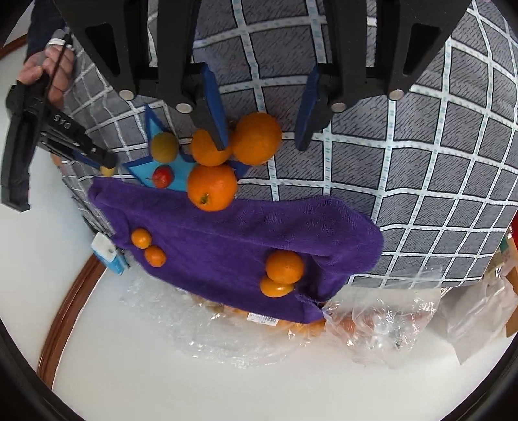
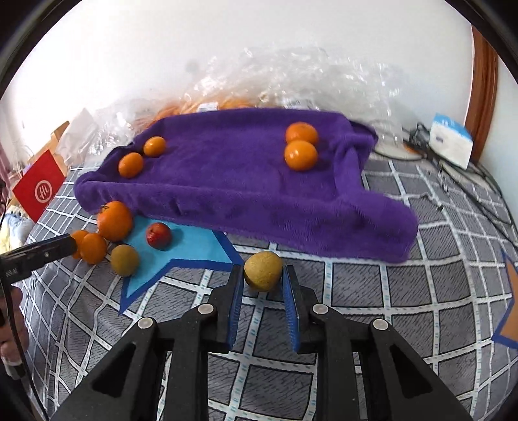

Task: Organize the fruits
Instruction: 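Hold the yellow-green fruit with the right tool while the left tool closes on an orange, then carry the yellow-green fruit with the right tool while the left tool carries its orange to the towel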

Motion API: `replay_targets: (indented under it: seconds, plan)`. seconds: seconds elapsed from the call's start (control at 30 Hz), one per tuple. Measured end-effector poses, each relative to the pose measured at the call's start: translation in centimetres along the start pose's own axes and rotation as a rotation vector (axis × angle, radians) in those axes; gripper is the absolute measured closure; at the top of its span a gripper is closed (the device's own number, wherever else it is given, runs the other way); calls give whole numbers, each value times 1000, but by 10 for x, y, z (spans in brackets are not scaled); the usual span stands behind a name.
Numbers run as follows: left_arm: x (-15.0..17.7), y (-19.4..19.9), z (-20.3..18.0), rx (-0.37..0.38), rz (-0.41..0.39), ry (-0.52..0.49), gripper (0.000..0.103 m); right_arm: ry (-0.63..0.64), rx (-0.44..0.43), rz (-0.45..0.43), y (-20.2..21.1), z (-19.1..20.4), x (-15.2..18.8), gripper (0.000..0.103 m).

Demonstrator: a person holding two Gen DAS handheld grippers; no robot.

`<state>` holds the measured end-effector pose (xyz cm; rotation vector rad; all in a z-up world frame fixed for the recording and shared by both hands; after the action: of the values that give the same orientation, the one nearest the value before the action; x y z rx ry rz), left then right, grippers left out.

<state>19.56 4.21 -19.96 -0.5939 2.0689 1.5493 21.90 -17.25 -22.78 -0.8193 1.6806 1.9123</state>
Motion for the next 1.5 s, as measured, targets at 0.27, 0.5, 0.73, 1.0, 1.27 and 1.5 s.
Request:
replay_targets:
  seconds: [0.27, 0.5, 0.73, 1.0, 1.27, 1.5]
  plan:
    - [1, -3, -2, -25, 1, -14, 73, 5, -4, 3, -3, 3, 3, 79]
    - [6, -1, 12, -152, -8, -70, 73, -9, 0, 1, -1, 1, 4, 78]
    - [7, -1, 15, -151, -4, -67, 73, -35, -6, -2, -1, -1, 5, 75]
    - [7, 0, 23, -81, -17, -8, 73, -44, 13, -6, -2, -3, 4, 75]
    - [9, 5, 21, -50, -34, 6, 73, -69, 10, -12, -3, -6, 1, 65]
    - [8, 8, 20, -45, -50, 10, 73, -69, 0, -26, -1, -3, 1, 78]
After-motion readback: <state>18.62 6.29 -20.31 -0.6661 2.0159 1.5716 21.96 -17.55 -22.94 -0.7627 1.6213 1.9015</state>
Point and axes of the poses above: each gripper's, at about its wrist camera, not at the fingertips, and y roughly against the way its jaws point, z to its left, x to its underside, the point moved 5 cm from there along -y, roughly the way its jaws point, and after that the axes turned 3 degrees about -y, right-handed, at the moved point
